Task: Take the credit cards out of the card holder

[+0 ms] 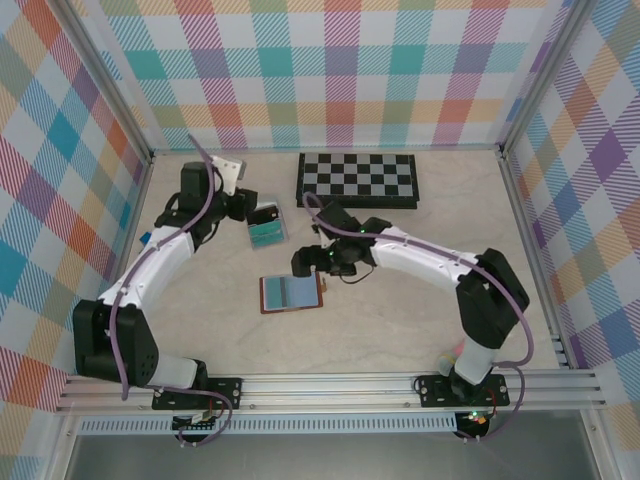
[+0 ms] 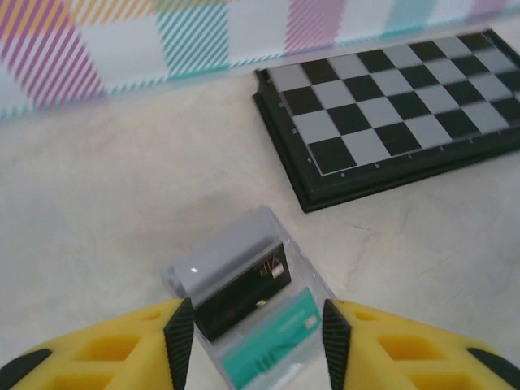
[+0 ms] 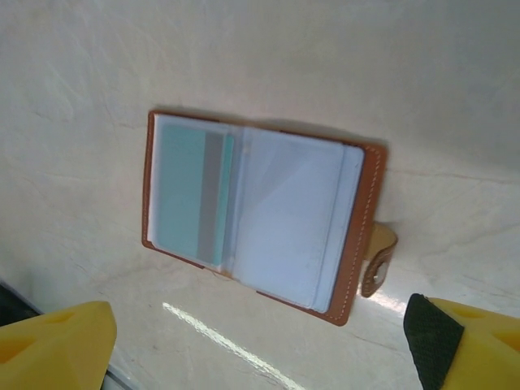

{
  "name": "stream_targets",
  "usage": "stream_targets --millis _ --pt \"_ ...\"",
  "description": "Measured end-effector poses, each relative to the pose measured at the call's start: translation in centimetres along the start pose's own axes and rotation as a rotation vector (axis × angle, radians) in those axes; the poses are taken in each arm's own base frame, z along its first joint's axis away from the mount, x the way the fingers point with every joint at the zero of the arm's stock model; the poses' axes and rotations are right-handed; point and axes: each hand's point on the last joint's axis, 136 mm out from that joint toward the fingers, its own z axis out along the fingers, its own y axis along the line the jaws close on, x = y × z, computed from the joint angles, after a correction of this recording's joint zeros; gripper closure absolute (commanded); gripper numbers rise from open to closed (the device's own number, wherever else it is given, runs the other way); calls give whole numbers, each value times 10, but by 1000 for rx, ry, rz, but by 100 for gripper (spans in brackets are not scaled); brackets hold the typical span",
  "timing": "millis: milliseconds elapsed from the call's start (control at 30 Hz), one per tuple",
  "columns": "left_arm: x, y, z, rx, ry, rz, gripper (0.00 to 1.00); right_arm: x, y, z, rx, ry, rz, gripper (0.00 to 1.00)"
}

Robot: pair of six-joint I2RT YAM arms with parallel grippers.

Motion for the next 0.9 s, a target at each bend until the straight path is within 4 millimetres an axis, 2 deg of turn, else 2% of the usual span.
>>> stream_targets --millis 200,367,500,700,833,900 --pt "40 21 -18 -147 63 -360 22 14 22 29 90 55 -95 10" --pt "62 29 -26 -218 129 -510 0 16 33 51 159 74 -158 12" --pt "71 29 -33 -235 159 -587 0 15 30 67 221 89 -184 13" --pt "75 29 -47 -247 150 -653 0 10 19 83 292 101 -193 15" --pt "94 24 -50 -248 201 -723 0 10 12 91 328 107 -194 15" --pt "111 21 -50 -239 232 -760 0 12 7 93 348 117 -195 16"
